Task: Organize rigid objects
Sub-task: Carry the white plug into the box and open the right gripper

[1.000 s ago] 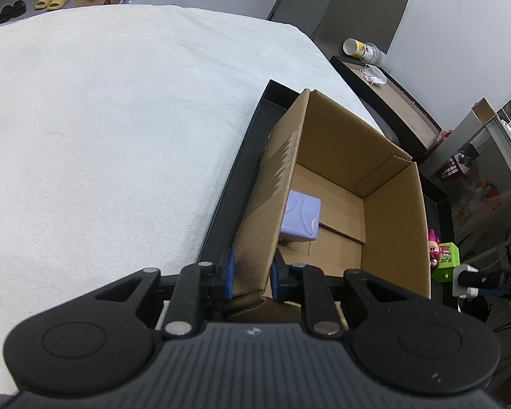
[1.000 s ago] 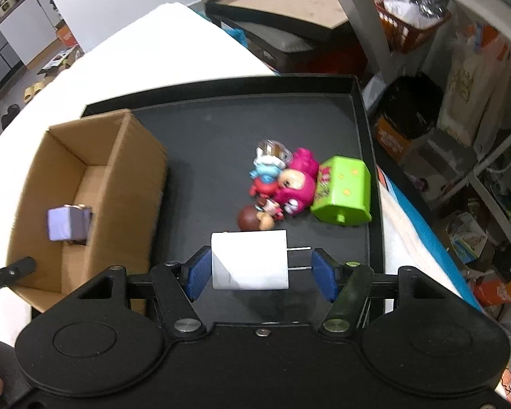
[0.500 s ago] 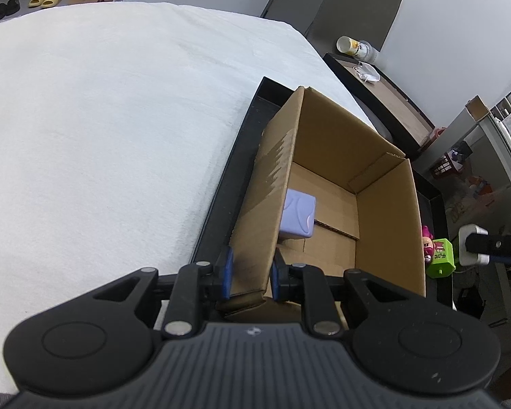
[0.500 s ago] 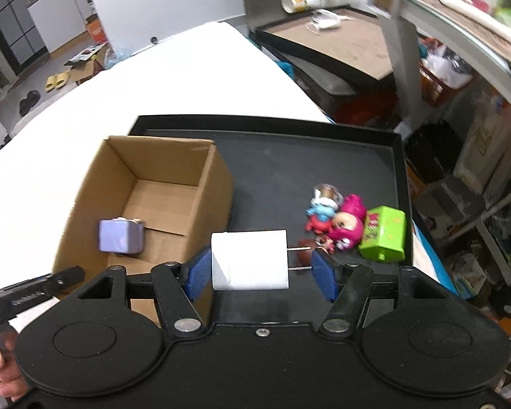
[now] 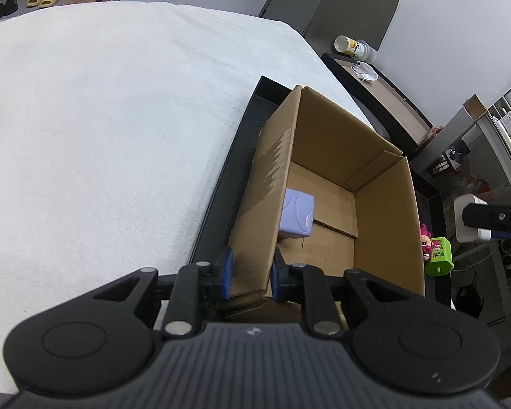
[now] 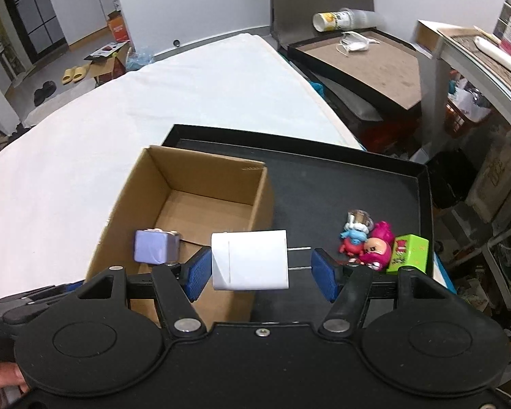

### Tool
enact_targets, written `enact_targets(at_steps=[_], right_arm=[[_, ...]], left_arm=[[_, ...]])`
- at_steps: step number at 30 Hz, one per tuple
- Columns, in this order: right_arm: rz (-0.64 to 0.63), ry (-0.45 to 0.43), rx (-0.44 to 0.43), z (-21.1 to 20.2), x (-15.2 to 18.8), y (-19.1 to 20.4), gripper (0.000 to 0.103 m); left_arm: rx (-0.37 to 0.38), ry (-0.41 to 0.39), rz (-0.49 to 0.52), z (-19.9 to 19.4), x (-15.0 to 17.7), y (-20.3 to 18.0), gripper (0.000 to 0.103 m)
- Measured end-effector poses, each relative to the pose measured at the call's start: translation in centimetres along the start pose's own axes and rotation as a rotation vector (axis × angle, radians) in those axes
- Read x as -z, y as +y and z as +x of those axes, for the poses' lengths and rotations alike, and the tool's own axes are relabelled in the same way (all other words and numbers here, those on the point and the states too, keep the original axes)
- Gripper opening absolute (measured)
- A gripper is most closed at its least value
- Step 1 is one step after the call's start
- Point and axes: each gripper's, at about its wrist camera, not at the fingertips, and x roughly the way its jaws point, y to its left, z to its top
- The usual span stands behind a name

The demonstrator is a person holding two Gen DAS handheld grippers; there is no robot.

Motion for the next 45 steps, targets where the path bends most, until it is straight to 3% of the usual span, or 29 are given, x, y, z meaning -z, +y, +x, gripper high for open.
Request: enact_targets(at_steps=[22,45], right_arm=[[-0.044,0.012,-0.074,2.7,-1.4,6.8,0.062],[-0.005,0.039,-0.135,6.2,-2.9,9.5,0.063]], left_arm=[[0.009,0.001,0.001,0.1,0.1,0.1,0.019],[0.032,0.002,-0.013,0.1,0.0,0.6,0.020]])
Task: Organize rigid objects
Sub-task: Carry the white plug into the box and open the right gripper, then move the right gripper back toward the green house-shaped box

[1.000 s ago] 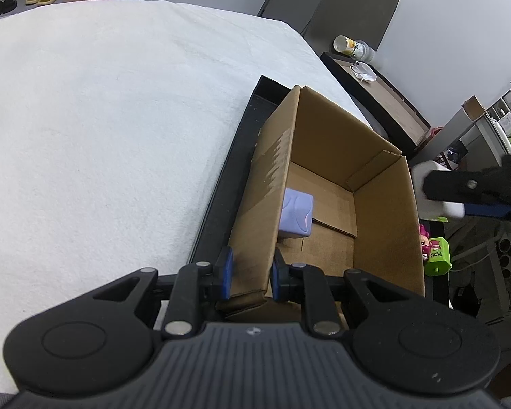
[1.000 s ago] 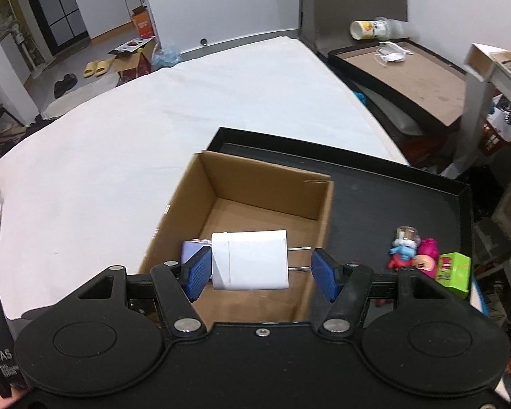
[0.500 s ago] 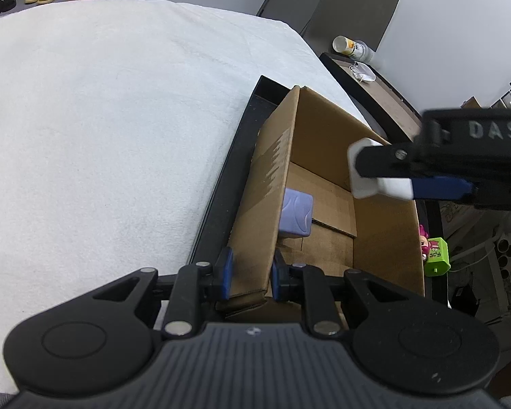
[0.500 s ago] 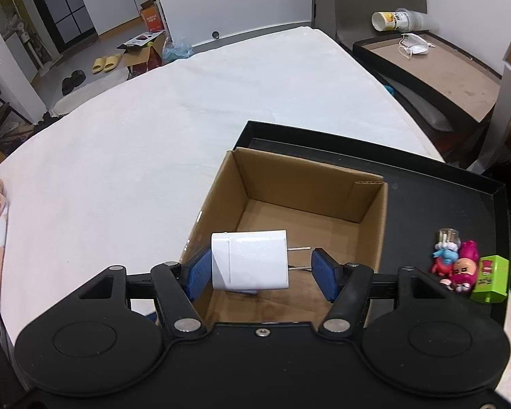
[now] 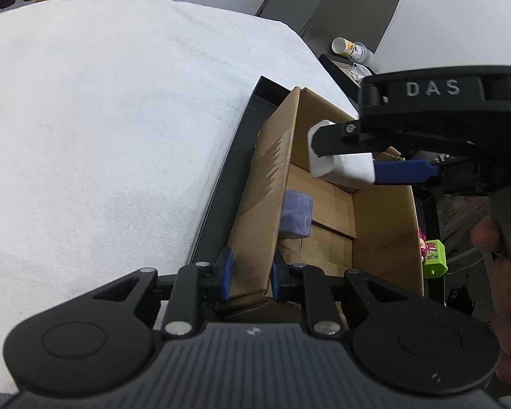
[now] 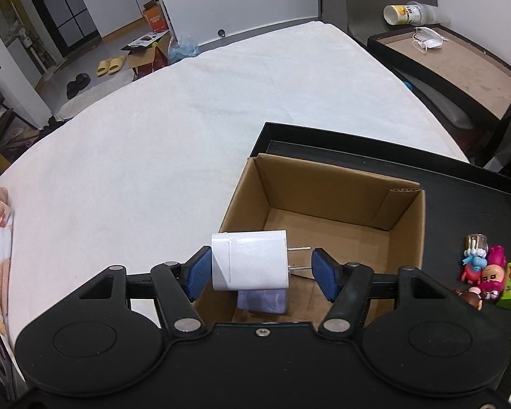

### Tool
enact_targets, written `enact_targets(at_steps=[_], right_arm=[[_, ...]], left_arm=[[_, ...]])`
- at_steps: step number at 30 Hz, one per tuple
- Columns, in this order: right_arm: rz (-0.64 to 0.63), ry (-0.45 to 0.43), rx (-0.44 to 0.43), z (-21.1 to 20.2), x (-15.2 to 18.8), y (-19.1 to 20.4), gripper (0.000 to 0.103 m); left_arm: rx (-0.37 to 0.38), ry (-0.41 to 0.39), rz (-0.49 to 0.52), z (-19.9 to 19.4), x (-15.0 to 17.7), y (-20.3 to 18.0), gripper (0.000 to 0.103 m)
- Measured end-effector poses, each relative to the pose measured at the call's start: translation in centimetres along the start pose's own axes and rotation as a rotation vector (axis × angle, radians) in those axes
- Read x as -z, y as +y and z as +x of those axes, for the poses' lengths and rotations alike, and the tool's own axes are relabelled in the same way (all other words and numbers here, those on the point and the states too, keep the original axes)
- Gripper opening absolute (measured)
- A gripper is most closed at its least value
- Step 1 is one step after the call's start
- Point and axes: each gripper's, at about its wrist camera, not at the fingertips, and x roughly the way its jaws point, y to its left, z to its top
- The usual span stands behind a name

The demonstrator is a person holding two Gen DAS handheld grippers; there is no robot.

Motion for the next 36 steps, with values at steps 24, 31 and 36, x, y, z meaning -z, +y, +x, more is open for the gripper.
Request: enact_targets(at_steps=[24,31,36], right_arm=[[0.016,-0.023,0.027,-5.1,2.7,-5.7,0.067],[0.058,-0.019,0.072,-6.2,4.1,-9.7,0.068],[0.090,-0.020,0.091,-6.9,4.9,-12.4,0.068]], left_arm=[[-0.002,-0.002,-0.004,0.1,0.0,0.0,0.020],[-0.008,-0.002,0.002,0.2,0.0,-0.1,0.020],[-0.012,-0.001,-0.002,0.2,0.0,-0.1,0.020]])
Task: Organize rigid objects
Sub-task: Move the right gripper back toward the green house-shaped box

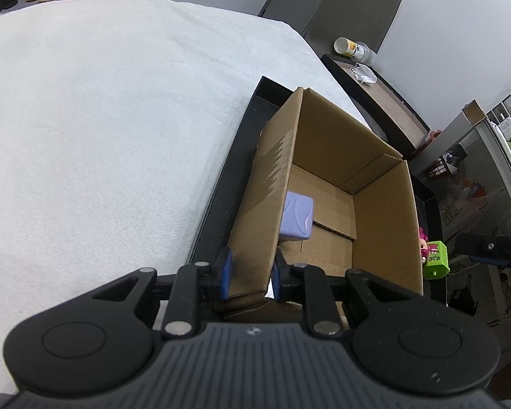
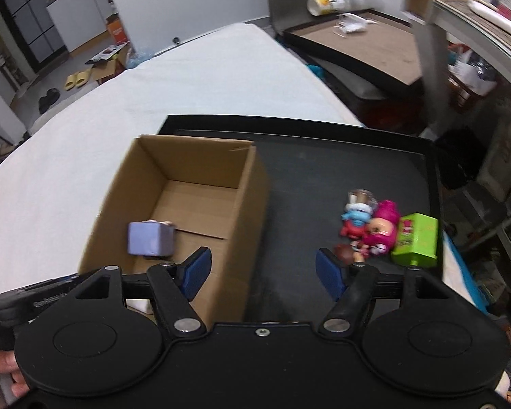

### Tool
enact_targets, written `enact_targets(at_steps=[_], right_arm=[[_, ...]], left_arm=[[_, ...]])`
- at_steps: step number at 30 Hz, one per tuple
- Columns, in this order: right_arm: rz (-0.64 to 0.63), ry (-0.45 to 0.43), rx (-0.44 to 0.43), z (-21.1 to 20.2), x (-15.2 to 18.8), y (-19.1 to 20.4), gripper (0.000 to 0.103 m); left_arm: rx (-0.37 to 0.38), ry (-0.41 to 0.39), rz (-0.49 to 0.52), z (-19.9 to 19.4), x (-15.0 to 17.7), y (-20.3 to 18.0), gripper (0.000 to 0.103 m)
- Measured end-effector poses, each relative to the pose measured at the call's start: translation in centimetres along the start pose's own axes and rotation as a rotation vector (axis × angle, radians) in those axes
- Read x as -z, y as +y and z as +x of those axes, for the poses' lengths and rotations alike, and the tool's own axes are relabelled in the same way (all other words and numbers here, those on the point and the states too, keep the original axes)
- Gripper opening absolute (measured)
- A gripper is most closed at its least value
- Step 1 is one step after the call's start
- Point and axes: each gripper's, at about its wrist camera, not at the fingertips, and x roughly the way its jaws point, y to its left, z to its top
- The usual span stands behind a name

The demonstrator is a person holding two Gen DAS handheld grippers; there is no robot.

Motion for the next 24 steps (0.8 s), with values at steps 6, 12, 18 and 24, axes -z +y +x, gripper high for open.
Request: enact_targets(at_steps=[6,12,18,24], right_arm=[[0.041,-0.008,0.007,-0.2,0.1,-2.8,0.068],[0.095,-0.023,0.003,0.1,0.2,-5.5,0.068],[0.215,-0.067,0.023,1.3,0.7,-9.0,0.067],[0.270,-0.072,0.038,3.0,1.5,-11.5,0.067]], left_arm=[[-0.008,0.001,0.002,0.0,0.0,-0.2,0.020],[-0.022,0.003,0.012,0.1,0.0,-0.4,0.020],[-0.034,0.002,0.017,0.1,0.1,-0.6,0.020],[-0.035,0.001,0.019,0.1,0.1,-0.5,0.020]])
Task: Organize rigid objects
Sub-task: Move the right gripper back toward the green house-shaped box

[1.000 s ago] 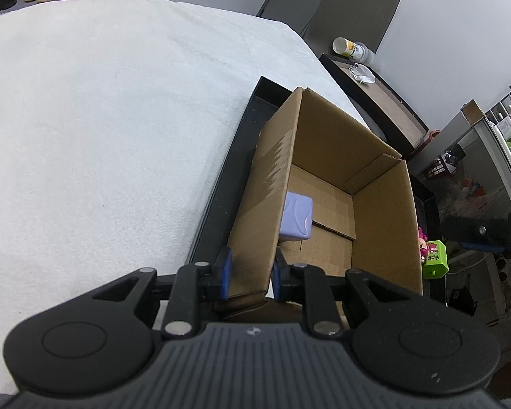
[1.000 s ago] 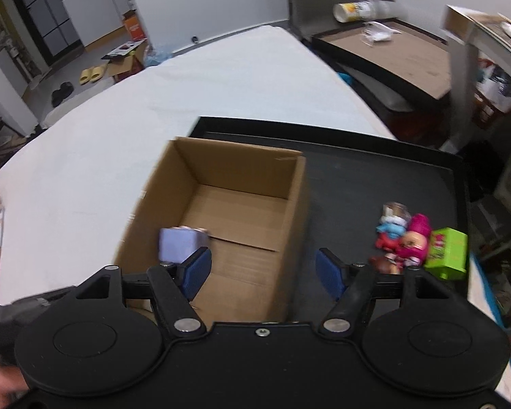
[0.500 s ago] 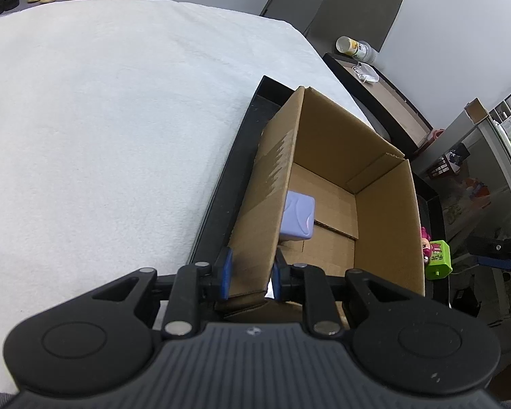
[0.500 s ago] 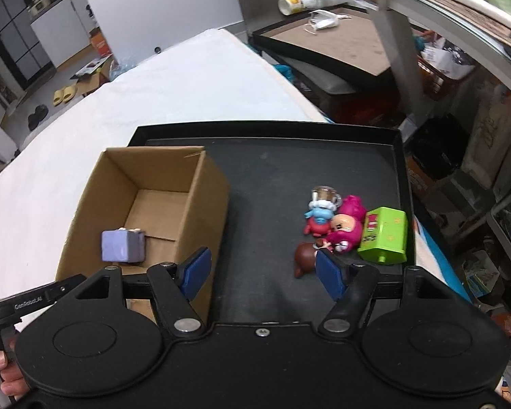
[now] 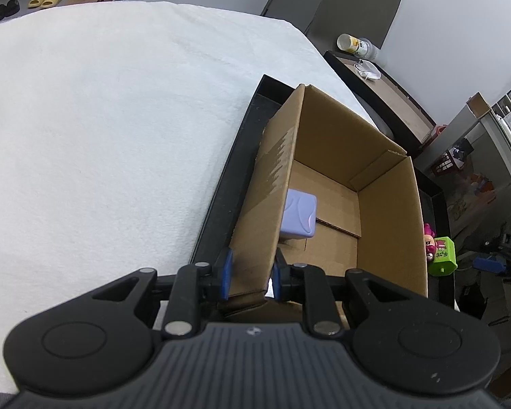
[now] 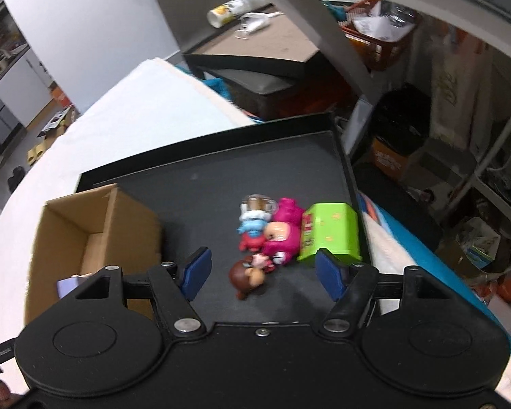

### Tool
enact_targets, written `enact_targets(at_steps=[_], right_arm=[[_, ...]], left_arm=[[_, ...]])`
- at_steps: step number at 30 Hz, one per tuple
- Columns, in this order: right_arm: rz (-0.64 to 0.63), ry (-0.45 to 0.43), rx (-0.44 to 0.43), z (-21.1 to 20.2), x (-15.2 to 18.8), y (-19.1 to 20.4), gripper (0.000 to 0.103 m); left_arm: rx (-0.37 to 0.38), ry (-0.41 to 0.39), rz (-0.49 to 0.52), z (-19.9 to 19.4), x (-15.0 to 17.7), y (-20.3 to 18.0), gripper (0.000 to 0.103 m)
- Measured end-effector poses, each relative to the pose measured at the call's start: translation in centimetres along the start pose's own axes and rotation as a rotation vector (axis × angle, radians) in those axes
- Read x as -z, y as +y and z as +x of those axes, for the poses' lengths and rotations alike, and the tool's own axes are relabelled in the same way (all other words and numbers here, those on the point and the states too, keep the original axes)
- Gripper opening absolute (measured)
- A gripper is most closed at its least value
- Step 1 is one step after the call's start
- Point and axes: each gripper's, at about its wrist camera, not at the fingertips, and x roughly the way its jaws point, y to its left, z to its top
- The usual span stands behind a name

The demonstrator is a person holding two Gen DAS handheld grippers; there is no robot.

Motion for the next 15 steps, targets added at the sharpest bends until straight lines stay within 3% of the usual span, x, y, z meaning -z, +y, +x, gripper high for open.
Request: enact_targets(at_steps=[3,9,15], right_arm=[[0.012,0.000,0.016,0.8,-0.4,-0.8,0.066],[0.073,0.004,0.030,2.4,-1.0,-2.7,0.051],[0.106,0.009,0.043,3.3,-1.1,-3.9,0.049]], left_arm=[[-0.008,0.001,0.003,0.1,0.0,-0.2,0.020],[-0.016,0.004,-0.007,0.3,-0.1,-0.1,0.020],[-0.033,0.013,-0.007,0.7,-0.1,-0.3,0.020]])
